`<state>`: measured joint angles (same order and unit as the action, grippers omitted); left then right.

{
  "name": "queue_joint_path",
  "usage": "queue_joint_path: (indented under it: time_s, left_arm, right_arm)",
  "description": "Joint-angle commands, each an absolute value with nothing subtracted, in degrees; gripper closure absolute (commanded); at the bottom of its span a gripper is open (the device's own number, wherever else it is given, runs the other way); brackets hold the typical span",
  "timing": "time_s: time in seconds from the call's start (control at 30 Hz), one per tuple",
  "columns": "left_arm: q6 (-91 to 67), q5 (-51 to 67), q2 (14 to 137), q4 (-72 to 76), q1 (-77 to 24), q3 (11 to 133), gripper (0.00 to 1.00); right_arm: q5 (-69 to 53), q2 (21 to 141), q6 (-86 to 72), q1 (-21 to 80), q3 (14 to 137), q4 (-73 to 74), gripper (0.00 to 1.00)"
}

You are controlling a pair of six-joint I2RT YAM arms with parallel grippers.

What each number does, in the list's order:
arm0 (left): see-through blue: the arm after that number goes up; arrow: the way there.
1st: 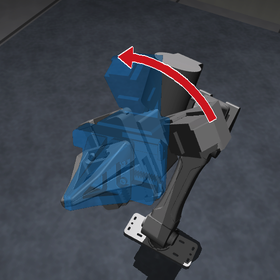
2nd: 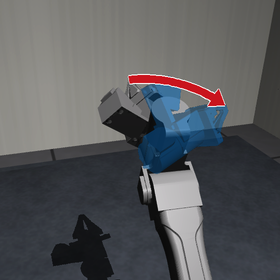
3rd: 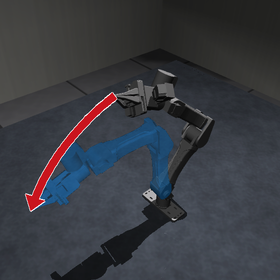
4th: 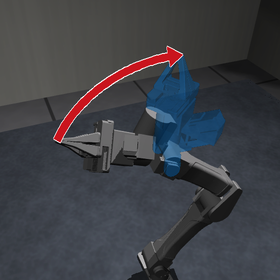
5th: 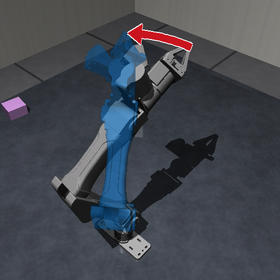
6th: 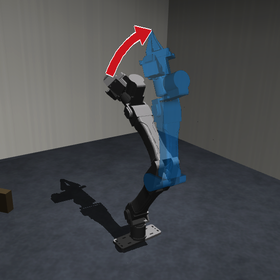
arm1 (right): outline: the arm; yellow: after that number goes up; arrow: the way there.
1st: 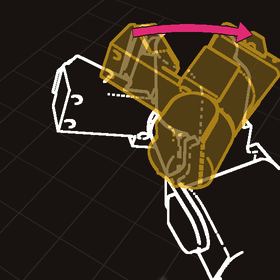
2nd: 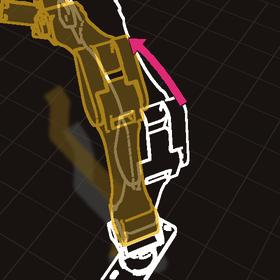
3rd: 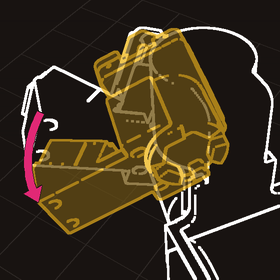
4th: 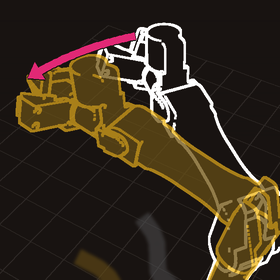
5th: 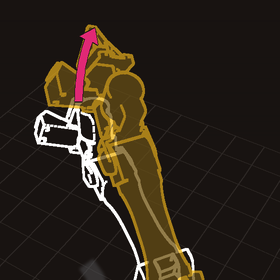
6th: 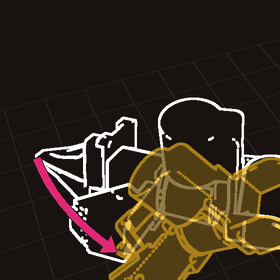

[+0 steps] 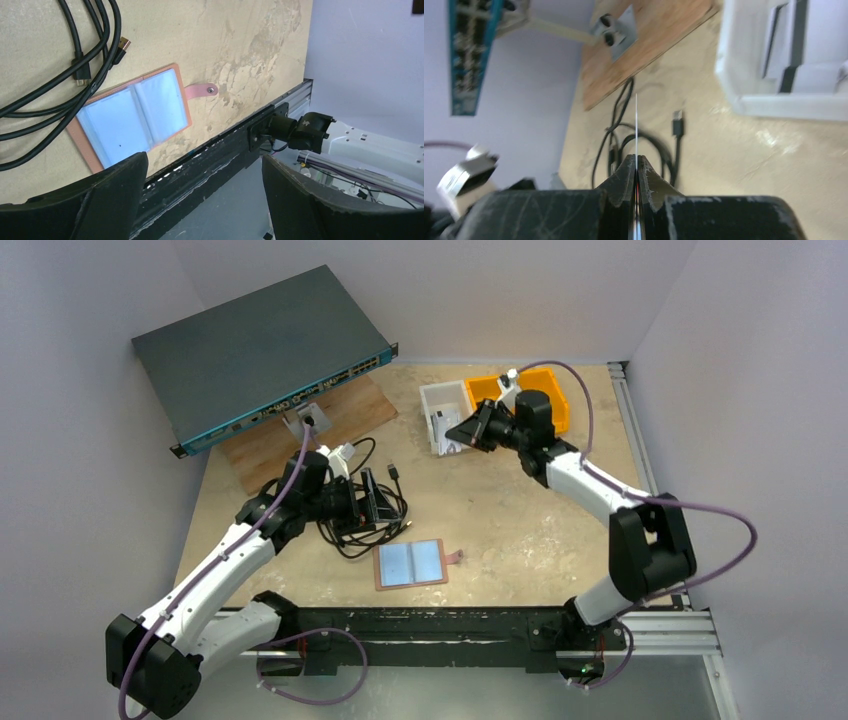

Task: Take the credit cards out of the card holder
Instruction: Place the credit card in the storage box.

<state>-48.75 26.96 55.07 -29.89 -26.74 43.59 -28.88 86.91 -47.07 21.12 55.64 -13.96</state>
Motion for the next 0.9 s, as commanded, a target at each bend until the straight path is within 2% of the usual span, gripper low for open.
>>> queue_joint_path:
  time_s: [0.0,0.27,0.5,0.77,0.87]
  left_arm:
    - [-44.91,26.70,54.89,-30.83,-26.54,46.03,0.16]
    - [-44.65,27.12,53.90,-30.19,-26.56,44.37,0.15]
    - [-44.26,27.85,54.53,-30.18,-26.50,44.34,0.15]
    - [-44.17,28.72,56.39,-29.28,-26.61,44.52,0.14]
    - [-44.21,28.70,56.96,-29.19,-26.71,44.56,0.14]
  right_arm:
    - [-22.89,95.92,-37.35,19.27,68.34,-2.66,1.00]
    - [-19.35,114.93,-34.07,17.95,89.25,4.91,1.00]
    - [-17.83,124.03,-32.74,17.85,99.54,9.39,0.99]
    - [-16.88,125.94,-32.33,17.91,103.56,12.05,0.71]
    - [-16.47,125.40,-32.33,17.92,103.45,12.60,0.67]
